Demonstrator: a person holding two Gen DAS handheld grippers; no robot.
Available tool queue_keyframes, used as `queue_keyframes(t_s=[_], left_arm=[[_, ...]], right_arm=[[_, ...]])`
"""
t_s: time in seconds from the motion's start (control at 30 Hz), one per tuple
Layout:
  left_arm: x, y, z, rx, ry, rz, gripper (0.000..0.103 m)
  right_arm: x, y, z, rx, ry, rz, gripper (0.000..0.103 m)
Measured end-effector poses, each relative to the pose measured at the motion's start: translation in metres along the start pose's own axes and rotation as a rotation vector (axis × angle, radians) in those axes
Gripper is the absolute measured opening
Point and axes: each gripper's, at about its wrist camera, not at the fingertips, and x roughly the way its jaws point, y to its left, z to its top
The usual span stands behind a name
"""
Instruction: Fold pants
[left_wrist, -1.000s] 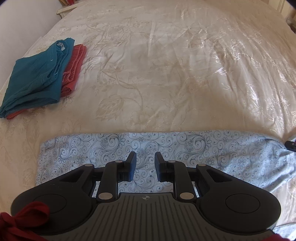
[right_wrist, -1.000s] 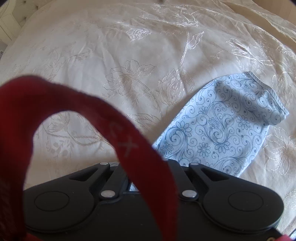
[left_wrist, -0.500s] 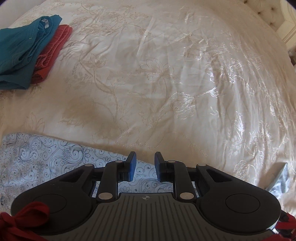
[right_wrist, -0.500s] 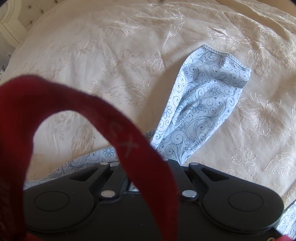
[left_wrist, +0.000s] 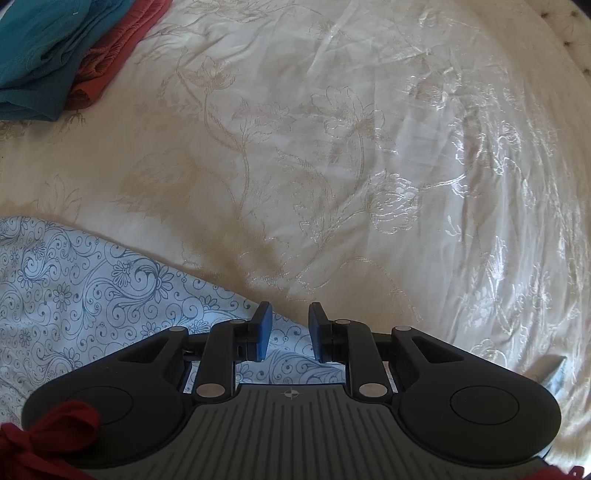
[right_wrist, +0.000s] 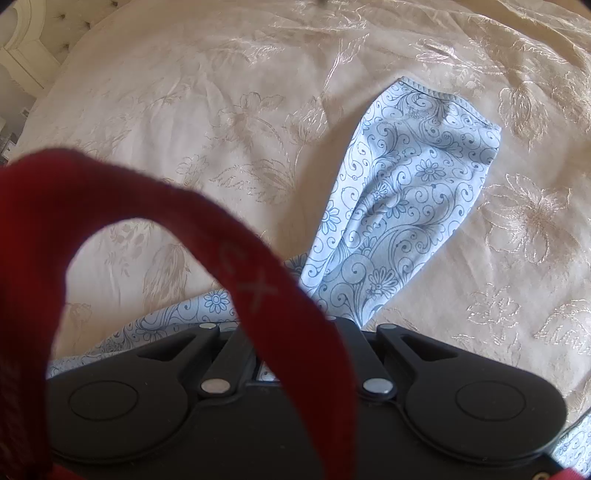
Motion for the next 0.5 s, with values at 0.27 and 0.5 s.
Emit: queue_keyframes(t_s=[0.27, 0.5], left_arm=[[0.002, 0.004, -0.004, -0.021, 0.020, 0.005, 0.021], [0.008, -0.006, -0.012, -0.035, 0.049, -0.068, 0.021]], right_arm=[[0.002, -0.001, -0.001, 0.001, 0.001, 0.008, 0.006], [-0.001, 0.000, -0.001, -0.010, -0.003, 0.010, 0.006]])
